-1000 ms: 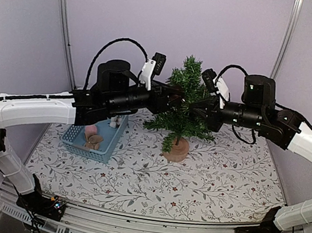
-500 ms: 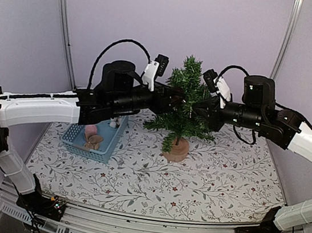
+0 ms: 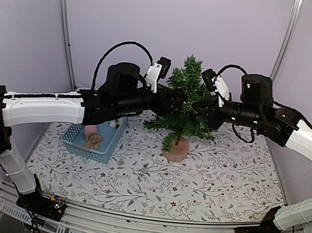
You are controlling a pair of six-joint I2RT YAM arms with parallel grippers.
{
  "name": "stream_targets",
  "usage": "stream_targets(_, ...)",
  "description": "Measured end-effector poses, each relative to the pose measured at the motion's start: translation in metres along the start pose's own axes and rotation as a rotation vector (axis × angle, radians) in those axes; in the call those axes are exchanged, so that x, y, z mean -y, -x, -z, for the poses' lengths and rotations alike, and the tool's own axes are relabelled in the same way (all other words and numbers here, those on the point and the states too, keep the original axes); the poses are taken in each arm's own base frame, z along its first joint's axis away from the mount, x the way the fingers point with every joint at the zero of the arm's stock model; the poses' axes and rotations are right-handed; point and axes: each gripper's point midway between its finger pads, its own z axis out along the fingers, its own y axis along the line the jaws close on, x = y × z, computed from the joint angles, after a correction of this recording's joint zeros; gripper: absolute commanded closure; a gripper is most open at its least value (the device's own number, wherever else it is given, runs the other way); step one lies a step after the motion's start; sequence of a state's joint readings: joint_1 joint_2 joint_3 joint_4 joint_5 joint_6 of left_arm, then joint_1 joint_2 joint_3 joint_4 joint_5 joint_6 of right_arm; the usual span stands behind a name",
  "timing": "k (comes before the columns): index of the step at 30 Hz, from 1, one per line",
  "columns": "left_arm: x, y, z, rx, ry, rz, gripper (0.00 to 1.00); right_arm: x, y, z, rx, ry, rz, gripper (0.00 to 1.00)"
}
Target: Decorate the small christmas tree
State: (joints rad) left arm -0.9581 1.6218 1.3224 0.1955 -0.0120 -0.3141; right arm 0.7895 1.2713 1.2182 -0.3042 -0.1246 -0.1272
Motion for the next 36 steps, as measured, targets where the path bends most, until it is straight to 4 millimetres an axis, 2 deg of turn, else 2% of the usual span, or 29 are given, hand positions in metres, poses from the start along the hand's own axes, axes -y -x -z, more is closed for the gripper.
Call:
stream_targets(13, -0.012, -0.001, 0.0, 0.003, 0.066, 0.0, 1.0, 0.001, 0.016, 0.002, 0.018, 0.0, 0.011, 1.0)
stream_targets(28, -0.008, 0.002, 0.005, 0.038, 0.04, -0.006, 1.0, 0.002, 0.004, -0.01, -0.025, 0.003, 0.011, 1.0)
stream_targets(36, -0.007, 0.009, 0.007, 0.068, 0.035, -0.006, 1.0, 0.003, 0.013, -0.008, -0.01, -0.002, 0.007, 1.0)
